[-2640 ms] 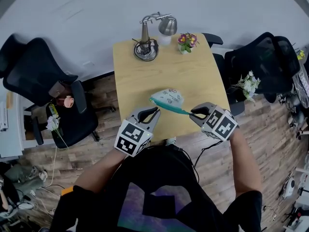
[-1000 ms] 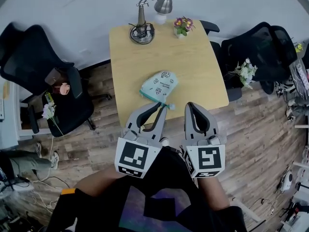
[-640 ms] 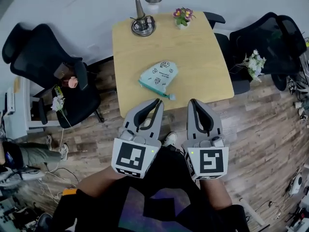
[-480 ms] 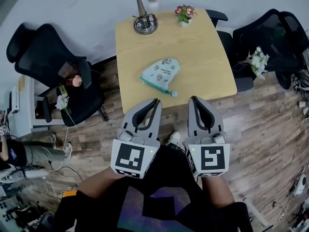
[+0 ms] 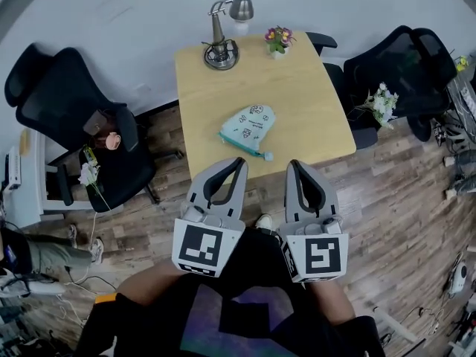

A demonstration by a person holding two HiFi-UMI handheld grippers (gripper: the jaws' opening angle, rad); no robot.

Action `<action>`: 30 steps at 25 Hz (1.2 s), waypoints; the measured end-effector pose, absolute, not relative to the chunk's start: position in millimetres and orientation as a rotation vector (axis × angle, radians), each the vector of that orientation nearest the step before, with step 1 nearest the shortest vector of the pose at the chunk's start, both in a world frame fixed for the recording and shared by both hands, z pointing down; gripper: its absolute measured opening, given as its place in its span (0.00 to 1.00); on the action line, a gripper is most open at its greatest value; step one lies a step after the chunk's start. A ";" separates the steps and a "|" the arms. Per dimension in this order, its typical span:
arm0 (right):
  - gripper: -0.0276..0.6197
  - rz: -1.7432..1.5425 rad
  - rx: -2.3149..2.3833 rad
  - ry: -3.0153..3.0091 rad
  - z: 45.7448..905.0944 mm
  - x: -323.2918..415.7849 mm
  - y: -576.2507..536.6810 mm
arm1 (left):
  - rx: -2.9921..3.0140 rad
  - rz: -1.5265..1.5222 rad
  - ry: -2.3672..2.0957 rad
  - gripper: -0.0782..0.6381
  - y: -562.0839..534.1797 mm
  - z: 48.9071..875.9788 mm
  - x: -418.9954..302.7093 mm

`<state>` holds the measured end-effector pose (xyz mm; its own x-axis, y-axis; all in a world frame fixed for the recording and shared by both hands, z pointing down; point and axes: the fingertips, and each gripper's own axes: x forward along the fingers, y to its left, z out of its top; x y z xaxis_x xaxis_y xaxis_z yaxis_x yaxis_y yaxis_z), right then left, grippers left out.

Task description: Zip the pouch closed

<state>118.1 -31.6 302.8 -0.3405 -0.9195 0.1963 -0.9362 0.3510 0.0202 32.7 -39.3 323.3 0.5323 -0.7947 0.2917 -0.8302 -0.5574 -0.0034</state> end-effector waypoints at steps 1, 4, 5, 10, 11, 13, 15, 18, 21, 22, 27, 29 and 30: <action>0.06 0.138 1.699 -2.427 302.3 113.3 -30.2 | 2.639 0.384 -1.394 0.13 -39.5 322.7 29.5; 0.06 0.138 1.704 -2.400 305.6 98.9 -24.8 | 2.643 0.376 -1.366 0.13 -36.9 326.1 18.8; 0.06 0.144 1.705 -2.391 307.5 95.1 -23.0 | 2.643 0.376 -1.359 0.13 -35.7 327.3 15.5; 0.06 0.161 1.728 -2.367 309.6 79.5 -16.9 | 2.663 0.354 -1.326 0.13 -30.3 330.0 3.0; 0.06 0.160 1.731 -2.362 309.7 76.7 -16.0 | 2.663 0.349 -1.320 0.13 -29.7 330.9 0.7; 0.06 0.164 1.737 -2.350 310.8 72.5 -14.3 | 2.659 0.343 -1.307 0.13 -28.5 332.2 -3.2; 0.06 0.168 1.746 -2.336 311.8 70.5 -11.8 | 2.672 0.334 -1.294 0.12 -27.2 331.5 -4.8; 0.06 0.168 1.758 -2.322 311.6 68.6 -8.6 | 2.677 0.324 -1.274 0.12 -24.9 331.7 -5.7; 0.06 0.169 1.767 -2.309 312.1 68.3 -6.9 | 2.684 0.314 -1.258 0.12 -24.0 332.1 -5.1; 0.06 0.172 1.770 -2.305 312.6 68.6 -6.1 | 2.678 0.315 -1.250 0.12 -22.9 333.4 -4.6; 0.06 0.196 1.777 -2.300 314.7 72.4 -2.5 | 2.689 0.319 -1.226 0.12 -19.8 334.7 1.1; 0.06 0.198 1.780 -2.298 315.4 74.4 -1.0 | 2.693 0.318 -1.223 0.12 -18.1 334.8 3.4; 0.06 0.198 1.780 -2.297 315.8 75.4 -0.2 | 2.698 0.317 -1.223 0.13 -17.5 334.5 4.5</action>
<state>75.4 -0.2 315.8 -0.2367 -0.9360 0.2605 -0.9668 0.2535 0.0326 4.5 -17.5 334.5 0.6427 -0.7215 0.2576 -0.7559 -0.6519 0.0598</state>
